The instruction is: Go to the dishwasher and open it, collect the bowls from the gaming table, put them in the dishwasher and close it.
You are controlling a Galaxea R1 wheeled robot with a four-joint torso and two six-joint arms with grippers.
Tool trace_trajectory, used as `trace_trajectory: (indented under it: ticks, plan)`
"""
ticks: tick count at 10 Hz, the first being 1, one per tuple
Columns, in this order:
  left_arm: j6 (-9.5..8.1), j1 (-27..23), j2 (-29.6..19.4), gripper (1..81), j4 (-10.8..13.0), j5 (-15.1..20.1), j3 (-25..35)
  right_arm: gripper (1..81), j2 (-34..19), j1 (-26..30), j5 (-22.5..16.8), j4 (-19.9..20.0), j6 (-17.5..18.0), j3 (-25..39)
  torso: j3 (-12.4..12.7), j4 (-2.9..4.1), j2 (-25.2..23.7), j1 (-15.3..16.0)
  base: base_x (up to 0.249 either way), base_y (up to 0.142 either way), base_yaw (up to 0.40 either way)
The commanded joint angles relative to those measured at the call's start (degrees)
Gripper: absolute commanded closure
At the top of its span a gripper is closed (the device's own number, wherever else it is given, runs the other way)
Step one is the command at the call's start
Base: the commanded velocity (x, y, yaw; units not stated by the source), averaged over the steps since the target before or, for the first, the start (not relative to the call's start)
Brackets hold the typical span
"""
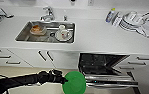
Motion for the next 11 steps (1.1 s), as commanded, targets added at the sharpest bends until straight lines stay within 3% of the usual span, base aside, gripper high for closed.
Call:
trace_trajectory:
  ticks: [1, 3, 11]
  plan:
    - [-4.43, -13.39, 5.77, 81.1, -2.53, 10.01, -2.5, 81.1, -0.61, -1.96, -3.27, -0.66, 0.01, 0.38, 0.09, 0.0, 0.0, -0.02, 0.0, 0.0, 0.0]
    - [-5.83, -17.43, 12.0, 81.1, -2.7, 12.56, -6.7, 81.1, -0.61, -2.04, -3.27, -0.66, 0.01, 0.73, -0.89, 0.0, 0.02, 0.0, 0.0, 0.0, 0.0]
    - [-6.45, -26.32, 29.77, 81.1, -4.37, 14.06, -20.95, 81.1, -0.17, -1.96, -3.27, -0.39, 0.1, 1.08, -0.96, 0.0, 0.09, 0.02, 0.0, 0.0, 0.0]
